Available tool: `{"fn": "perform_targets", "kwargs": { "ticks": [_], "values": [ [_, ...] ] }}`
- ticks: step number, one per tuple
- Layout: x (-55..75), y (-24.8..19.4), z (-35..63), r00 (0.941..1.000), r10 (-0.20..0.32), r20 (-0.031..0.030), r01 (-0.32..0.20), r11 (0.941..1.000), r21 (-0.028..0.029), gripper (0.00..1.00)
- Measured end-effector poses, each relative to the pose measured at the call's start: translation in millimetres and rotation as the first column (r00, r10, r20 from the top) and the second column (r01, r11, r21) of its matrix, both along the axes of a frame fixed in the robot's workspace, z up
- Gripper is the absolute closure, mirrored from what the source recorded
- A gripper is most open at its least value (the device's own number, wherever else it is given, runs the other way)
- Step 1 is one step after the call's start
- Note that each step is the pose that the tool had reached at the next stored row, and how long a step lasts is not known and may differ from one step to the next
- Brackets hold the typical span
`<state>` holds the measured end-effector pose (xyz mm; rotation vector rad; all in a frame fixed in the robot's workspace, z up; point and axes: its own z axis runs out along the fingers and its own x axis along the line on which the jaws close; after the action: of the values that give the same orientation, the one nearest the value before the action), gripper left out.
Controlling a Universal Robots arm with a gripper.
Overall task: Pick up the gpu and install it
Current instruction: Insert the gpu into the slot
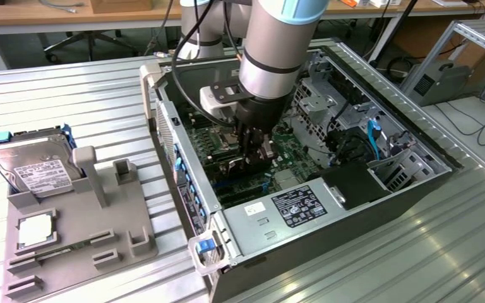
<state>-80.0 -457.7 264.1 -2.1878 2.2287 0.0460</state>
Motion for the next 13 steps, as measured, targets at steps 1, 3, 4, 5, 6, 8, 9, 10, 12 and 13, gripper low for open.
{"fn": "perform_targets", "kwargs": {
  "ticks": [1, 3, 4, 5, 6, 8, 9, 10, 12, 13],
  "values": [
    [0.0, 0.0, 0.0, 1.0000, 0.000, 0.0001, 0.000, 1.0000, 0.0001, 0.74],
    [0.0, 0.0, 0.0, 1.0000, 0.000, 0.0000, 0.000, 1.0000, 0.0000, 0.74],
    [0.0, 0.0, 0.0, 1.0000, 0.000, 0.0000, 0.000, 1.0000, 0.0000, 0.74],
    [-0.1, 0.0, -0.2, 1.0000, 0.000, 0.0000, 0.000, 1.0000, -0.0001, 0.74],
    [-0.4, 0.0, -0.9, 1.0000, 0.000, 0.0004, 0.000, 1.0000, 0.0003, 0.74],
    [-0.5, 0.0, -0.9, 1.0000, 0.000, 0.0002, 0.000, 1.0000, 0.0002, 0.74],
    [-0.5, 0.0, -0.9, 1.0000, 0.000, 0.0001, 0.000, 1.0000, 0.0002, 0.74],
    [-0.5, 0.0, -0.8, 1.0000, 0.000, 0.0000, 0.000, 1.0000, 0.0000, 0.74],
    [-0.7, 0.0, -0.9, 1.0000, 0.000, 0.0001, 0.000, 1.0000, 0.0001, 0.74],
    [-0.8, 0.0, -0.8, 1.0000, 0.000, 0.0001, 0.000, 1.0000, 0.0000, 0.74]
  ]
}}
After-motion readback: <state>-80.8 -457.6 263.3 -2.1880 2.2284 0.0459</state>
